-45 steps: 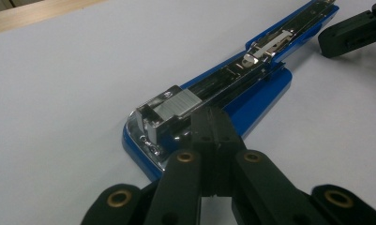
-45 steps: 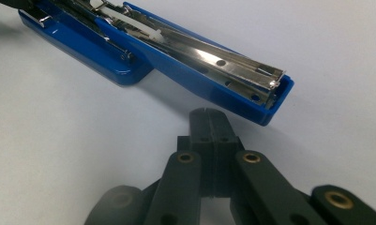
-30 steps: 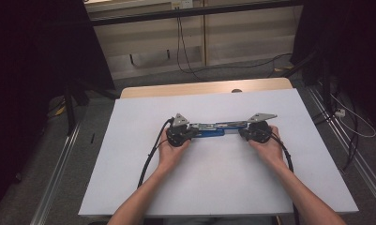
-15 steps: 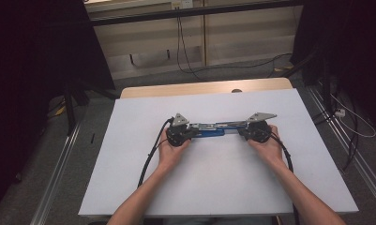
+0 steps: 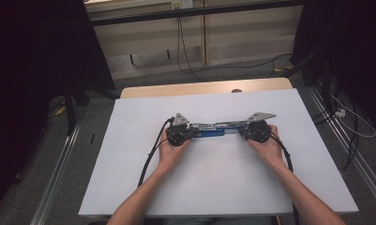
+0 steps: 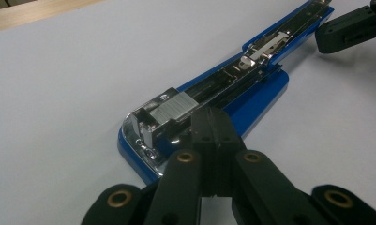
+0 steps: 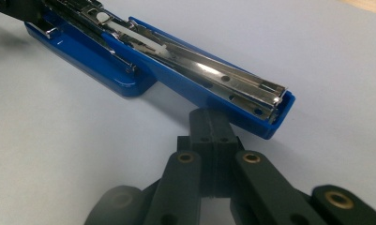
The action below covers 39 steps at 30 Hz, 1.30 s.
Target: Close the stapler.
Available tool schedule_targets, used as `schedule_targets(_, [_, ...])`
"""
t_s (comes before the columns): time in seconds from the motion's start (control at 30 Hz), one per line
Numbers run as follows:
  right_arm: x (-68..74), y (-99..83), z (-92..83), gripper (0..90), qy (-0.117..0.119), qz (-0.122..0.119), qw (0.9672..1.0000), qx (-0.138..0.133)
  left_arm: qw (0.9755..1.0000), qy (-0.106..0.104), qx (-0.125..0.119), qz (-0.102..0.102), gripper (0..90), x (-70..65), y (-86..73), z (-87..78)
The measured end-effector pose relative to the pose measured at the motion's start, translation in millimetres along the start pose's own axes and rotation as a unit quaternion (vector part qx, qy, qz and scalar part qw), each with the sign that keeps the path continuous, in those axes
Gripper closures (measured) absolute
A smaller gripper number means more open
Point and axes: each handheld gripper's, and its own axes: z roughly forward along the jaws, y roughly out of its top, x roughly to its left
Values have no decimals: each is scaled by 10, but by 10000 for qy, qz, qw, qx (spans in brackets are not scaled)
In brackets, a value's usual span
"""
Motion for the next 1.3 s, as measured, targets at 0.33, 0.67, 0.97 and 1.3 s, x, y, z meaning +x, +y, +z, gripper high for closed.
schedule_targets(0.33, [18, 8, 12, 900, 84, 54, 9999, 94, 10000, 2, -2, -2, 900, 3, 0, 0])
schedule_targets(0.67, [-63, -20, 19, 900, -163, 141, 9997, 99, 10000, -12, -2, -35, 900, 7, 5, 4])
schedule_targets(0.97, [-37, -1, 7, 900, -128, 146, 9998, -98, 10000, -13, 17, -68, 900, 9, 10, 3])
schedule_targets(1.3, [-12, 15, -3, 900, -60, 117, 9995, -284, 10000, -34, 42, -82, 900, 30, 21, 6])
